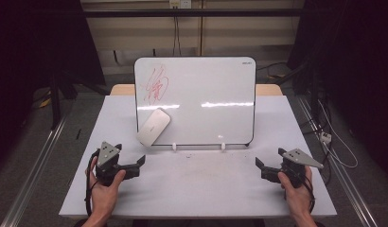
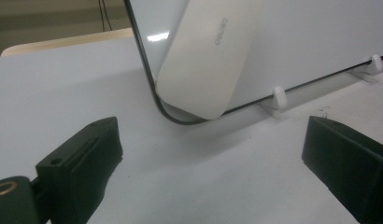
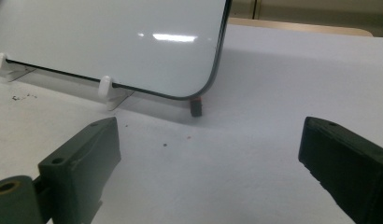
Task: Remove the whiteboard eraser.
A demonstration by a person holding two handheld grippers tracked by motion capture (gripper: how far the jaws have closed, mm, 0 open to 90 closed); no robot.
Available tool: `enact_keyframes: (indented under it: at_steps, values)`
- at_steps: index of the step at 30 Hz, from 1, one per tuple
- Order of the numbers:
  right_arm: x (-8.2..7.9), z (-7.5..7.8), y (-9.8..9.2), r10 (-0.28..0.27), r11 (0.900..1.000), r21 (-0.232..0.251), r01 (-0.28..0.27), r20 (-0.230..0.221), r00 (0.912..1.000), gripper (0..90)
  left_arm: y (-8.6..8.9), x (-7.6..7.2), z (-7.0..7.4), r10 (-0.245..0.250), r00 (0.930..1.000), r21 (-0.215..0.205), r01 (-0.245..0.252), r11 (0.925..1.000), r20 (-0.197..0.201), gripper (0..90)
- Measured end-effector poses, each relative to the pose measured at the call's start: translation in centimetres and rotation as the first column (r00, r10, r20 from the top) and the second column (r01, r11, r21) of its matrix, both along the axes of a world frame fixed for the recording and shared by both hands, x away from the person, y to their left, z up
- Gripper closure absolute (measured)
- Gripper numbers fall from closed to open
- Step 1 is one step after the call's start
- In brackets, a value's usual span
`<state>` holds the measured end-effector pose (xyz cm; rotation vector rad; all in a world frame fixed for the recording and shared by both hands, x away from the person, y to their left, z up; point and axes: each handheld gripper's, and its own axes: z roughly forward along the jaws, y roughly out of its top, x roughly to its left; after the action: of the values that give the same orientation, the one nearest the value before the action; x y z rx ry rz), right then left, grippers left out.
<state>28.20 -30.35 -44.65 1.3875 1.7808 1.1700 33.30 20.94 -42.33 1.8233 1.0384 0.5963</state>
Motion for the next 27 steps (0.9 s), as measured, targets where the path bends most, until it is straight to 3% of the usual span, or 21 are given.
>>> enact_keyframes:
  at_steps: [3, 7, 10, 18, 20, 22, 23, 27]
  values:
    - [0.0, 0.0, -0.1, 0.002, 1.0, 0.002, -0.002, 0.002, 1.0, 4.8, -0.2, 0.0, 0.0, -0.004, 0.9999, 0.014, 0.004, 0.9999, -0.01, 5.6]
    - [0.0, 0.0, -0.1, 0.006, 1.0, 0.003, -0.006, -0.001, 1.0, 5.0, -0.2, 0.2, -0.3, 0.003, 1.0, 0.025, -0.003, 0.9997, 0.008, 6.3]
    - [0.0, 0.0, -0.1, 0.008, 1.0, 0.007, -0.008, -0.005, 1.0, 5.1, -0.1, 0.4, -0.5, -0.002, 0.9997, 0.0, 0.002, 1.0, -0.025, 6.3]
    - [0.2, -0.2, 0.1, 0.014, 1.0, 0.008, -0.014, -0.021, 0.9997, 4.8, -0.5, 0.5, -0.1, -0.018, 0.999, 0.007, 0.019, 0.9998, -0.04, 6.1]
    - [0.2, -0.2, 0.1, 0.015, 1.0, 0.009, -0.015, -0.022, 0.9996, 4.4, -0.6, 0.5, 0.1, -0.018, 0.9981, -0.017, 0.017, 0.9997, -0.06, 6.0]
    - [0.2, -0.3, 0.2, 0.017, 1.0, 0.007, -0.016, -0.026, 0.9995, 4.1, -0.9, 0.4, 0.6, -0.021, 0.9989, 0.006, 0.021, 0.9997, -0.042, 5.3]
    - [0.2, -0.3, 0.3, 0.022, 1.0, 0.011, -0.022, -0.027, 0.9994, 4.1, -1.1, 0.3, 0.9, -0.051, 0.9986, 0.009, 0.051, 0.9986, -0.017, 5.3]
    - [0.4, -0.4, 0.4, 0.027, 1.0, 0.011, -0.027, -0.029, 0.9992, 4.2, -1.2, 0.6, 1.4, -0.074, 0.9971, 0.006, 0.075, 0.9972, -0.015, 4.5]
